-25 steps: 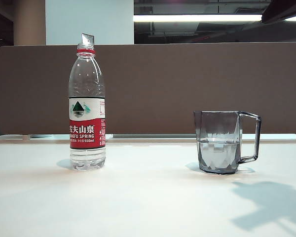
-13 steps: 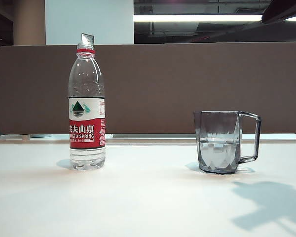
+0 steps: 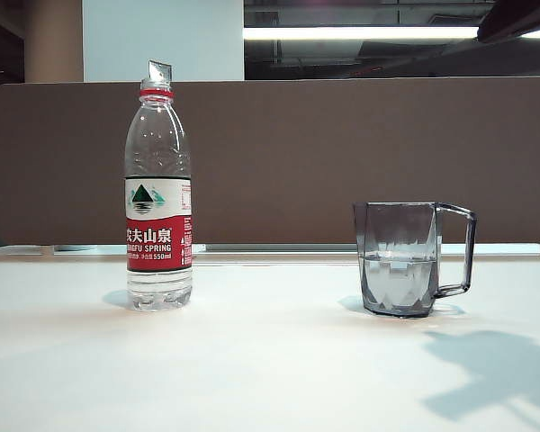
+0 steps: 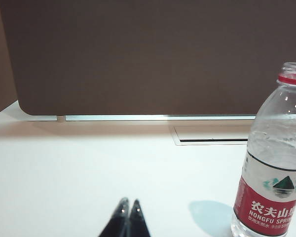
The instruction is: Pick up the mineral water bottle with the left hand on the table and pour water into the mug until it's half full.
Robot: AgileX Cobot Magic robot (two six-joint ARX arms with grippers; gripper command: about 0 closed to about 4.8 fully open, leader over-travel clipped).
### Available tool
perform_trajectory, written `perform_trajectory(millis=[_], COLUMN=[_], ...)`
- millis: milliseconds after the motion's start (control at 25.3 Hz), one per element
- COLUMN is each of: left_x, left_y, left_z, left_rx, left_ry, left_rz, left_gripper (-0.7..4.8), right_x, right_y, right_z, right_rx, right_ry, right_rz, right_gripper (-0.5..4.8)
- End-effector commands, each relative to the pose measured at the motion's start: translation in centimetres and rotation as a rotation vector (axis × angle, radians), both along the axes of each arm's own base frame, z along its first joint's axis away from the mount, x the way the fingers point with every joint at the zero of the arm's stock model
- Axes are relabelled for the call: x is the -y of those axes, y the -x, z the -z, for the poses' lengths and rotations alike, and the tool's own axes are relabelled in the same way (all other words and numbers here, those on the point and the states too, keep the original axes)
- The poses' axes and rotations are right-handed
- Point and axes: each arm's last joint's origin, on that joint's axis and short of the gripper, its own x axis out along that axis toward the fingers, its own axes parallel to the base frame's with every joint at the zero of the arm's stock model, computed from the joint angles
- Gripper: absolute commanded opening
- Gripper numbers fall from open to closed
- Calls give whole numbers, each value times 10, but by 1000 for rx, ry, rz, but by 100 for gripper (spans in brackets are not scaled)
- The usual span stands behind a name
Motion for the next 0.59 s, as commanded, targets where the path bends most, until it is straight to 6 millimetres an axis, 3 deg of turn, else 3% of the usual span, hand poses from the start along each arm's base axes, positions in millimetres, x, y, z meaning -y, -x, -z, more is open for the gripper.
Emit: perform_trajectory(millis=[40,356,593], left_x=[0,0,0], left_y=[0,0,0], left_z=[-2,-2,-2], left_rx=[16,17,16], left_ry=[-4,-4,-4], left_rz=[3,3,3], left_gripper=[-5,-5,-5], right_x=[0,33,57], right_y=[0,12,18], right_z=[0,37,51], right_rx=[25,213,284], right_ry=[-12,-115,-120], right_rz=[-1,188,388], right_gripper=[-8,-8,-8])
